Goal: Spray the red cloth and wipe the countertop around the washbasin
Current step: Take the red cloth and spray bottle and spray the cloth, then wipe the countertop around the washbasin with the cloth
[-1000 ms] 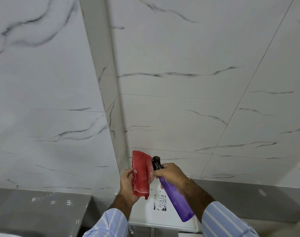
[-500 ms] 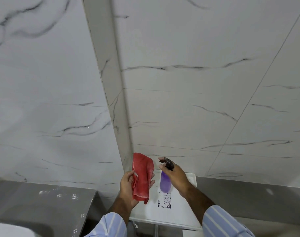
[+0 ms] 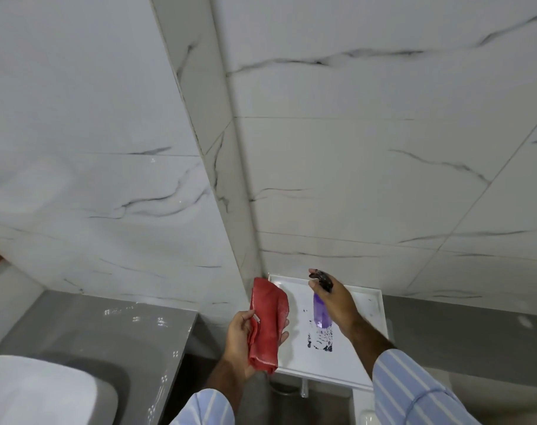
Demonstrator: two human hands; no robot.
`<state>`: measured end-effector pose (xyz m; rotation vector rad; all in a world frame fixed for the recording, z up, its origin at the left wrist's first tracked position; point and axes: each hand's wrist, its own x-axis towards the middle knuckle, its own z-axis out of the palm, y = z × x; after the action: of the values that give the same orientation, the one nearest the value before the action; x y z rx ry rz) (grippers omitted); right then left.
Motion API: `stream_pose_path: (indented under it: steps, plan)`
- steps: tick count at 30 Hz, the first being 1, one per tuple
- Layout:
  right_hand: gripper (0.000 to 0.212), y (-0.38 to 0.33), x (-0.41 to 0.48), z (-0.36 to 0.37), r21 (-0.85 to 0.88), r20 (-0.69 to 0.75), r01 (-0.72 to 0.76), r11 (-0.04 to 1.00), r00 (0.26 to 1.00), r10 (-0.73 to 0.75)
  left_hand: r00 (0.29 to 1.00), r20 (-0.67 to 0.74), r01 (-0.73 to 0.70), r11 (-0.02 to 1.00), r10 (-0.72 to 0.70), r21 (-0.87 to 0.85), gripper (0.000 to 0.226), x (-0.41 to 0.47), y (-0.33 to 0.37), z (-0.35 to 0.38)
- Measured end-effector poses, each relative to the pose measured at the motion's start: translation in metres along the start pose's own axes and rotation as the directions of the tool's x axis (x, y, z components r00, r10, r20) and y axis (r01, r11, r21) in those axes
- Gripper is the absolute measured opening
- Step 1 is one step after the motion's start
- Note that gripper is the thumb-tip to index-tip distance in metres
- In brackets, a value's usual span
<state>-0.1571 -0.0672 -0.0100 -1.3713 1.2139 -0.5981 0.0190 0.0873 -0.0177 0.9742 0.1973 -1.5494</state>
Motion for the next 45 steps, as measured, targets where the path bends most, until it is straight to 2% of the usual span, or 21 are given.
stream_pose_path:
  steps: [7, 9, 11, 12, 14, 16, 17, 18, 19, 20, 21, 23, 25, 27, 30, 32, 36, 39, 41, 43, 45]
  plan:
    - [0.02, -0.002, 0.004, -0.016, -0.025, -0.036, -0.046, 0.999, 0.998, 0.045, 1.0, 0.003, 0.014, 0.999, -0.014, 0.036, 0.06, -0.004, 0.0, -0.002]
    - [0.046, 0.0, 0.002, -0.02, -0.031, -0.036, -0.062, 0.998, 0.997, 0.061, 1.0, 0.01, 0.009, 0.999, -0.009, 0.041, 0.06, -0.006, 0.001, 0.0]
    - [0.096, -0.001, -0.004, -0.025, -0.036, -0.03, -0.092, 0.995, 0.995, 0.091, 1.0, 0.02, 0.011, 0.999, -0.012, 0.039, 0.06, -0.009, 0.0, 0.002]
    - [0.113, -0.005, -0.009, -0.026, -0.062, -0.036, -0.091, 0.994, 0.995, 0.089, 0.999, 0.029, 0.012, 0.999, -0.013, 0.042, 0.061, -0.011, -0.001, 0.004]
    - [0.122, -0.014, -0.022, -0.027, -0.173, -0.075, -0.001, 0.985, 0.997, -0.012, 0.999, 0.048, 0.013, 0.998, -0.016, 0.064, 0.061, -0.015, -0.002, 0.005]
    - [0.099, -0.026, -0.038, -0.027, -0.324, -0.147, 0.204, 0.924, 0.954, -0.262, 0.998, 0.068, 0.007, 0.996, -0.013, 0.086, 0.061, -0.022, -0.004, 0.007]
    - [0.079, -0.034, -0.047, -0.026, -0.37, -0.178, 0.326, 0.87, 0.894, -0.41, 0.997, 0.082, 0.004, 0.996, -0.012, 0.092, 0.061, -0.027, -0.005, 0.008]
    - [0.056, -0.043, -0.055, -0.024, -0.379, -0.183, 0.414, 0.828, 0.843, -0.505, 0.995, 0.099, 0.001, 0.996, -0.011, 0.095, 0.061, -0.032, -0.005, 0.009]
    - [0.037, -0.053, -0.063, -0.019, -0.372, -0.147, 0.459, 0.807, 0.829, -0.539, 0.994, 0.112, -0.006, 0.996, -0.005, 0.093, 0.062, -0.039, -0.006, 0.008]
    - [0.03, -0.061, -0.069, -0.011, -0.36, -0.082, 0.463, 0.81, 0.849, -0.522, 0.993, 0.12, -0.015, 0.996, 0.004, 0.091, 0.065, -0.046, -0.006, 0.006]
    - [0.033, -0.069, -0.075, 0.0, -0.35, 0.003, 0.413, 0.841, 0.898, -0.44, 0.992, 0.125, -0.032, 0.995, 0.02, 0.094, 0.068, -0.057, -0.006, 0.003]
    - [0.049, -0.073, -0.082, 0.02, -0.401, 0.187, 0.19, 0.896, 0.975, -0.123, 0.99, 0.137, -0.047, 0.995, 0.034, 0.089, 0.071, -0.076, -0.004, -0.004]
    - [0.066, -0.072, -0.088, 0.038, -0.486, 0.321, -0.02, 0.874, 0.926, 0.2, 0.986, 0.163, -0.054, 0.998, 0.046, 0.045, 0.068, -0.098, 0.002, -0.018]
    - [0.071, -0.072, -0.091, 0.066, -0.366, 0.432, -0.168, 0.915, 0.841, 0.327, 0.976, 0.213, -0.043, 0.999, 0.045, -0.014, 0.059, -0.123, 0.015, -0.04]
    - [0.064, -0.08, -0.088, 0.105, -0.062, 0.567, -0.365, 0.929, 0.753, 0.334, 0.965, 0.262, -0.016, 1.0, 0.015, 0.002, 0.051, -0.145, 0.038, -0.072]
    - [0.057, -0.091, -0.086, 0.14, -0.024, 0.627, -0.411, 0.911, 0.704, 0.334, 0.968, 0.251, -0.013, 1.0, 0.01, 0.008, 0.048, -0.158, 0.059, -0.095]
    - [0.046, -0.116, -0.077, 0.217, -0.031, 0.675, -0.472, 0.881, 0.64, 0.367, 0.992, 0.129, -0.019, 1.0, 0.017, 0.015, 0.054, -0.173, 0.116, -0.145]
    - [0.046, -0.129, -0.068, 0.268, -0.111, 0.695, -0.542, 0.833, 0.557, 0.455, 0.999, -0.035, 0.01, 0.964, -0.001, 0.265, 0.045, -0.183, 0.162, -0.181]
    - [0.043, -0.135, -0.061, 0.302, -0.23, 0.704, -0.505, 0.832, 0.504, 0.501, 0.998, -0.058, 0.01, 0.902, 0.016, 0.432, 0.029, -0.191, 0.195, -0.203]
    - [0.042, -0.14, -0.054, 0.333, -0.318, 0.701, -0.416, 0.852, 0.502, 0.507, 0.993, -0.09, -0.012, 0.84, 0.072, 0.542, 0.014, -0.195, 0.227, -0.223]
    - [0.041, -0.144, -0.047, 0.359, -0.278, 0.716, -0.325, 0.904, 0.558, 0.42, 0.974, -0.146, -0.045, 0.776, 0.175, 0.629, 0.011, -0.196, 0.255, -0.237]
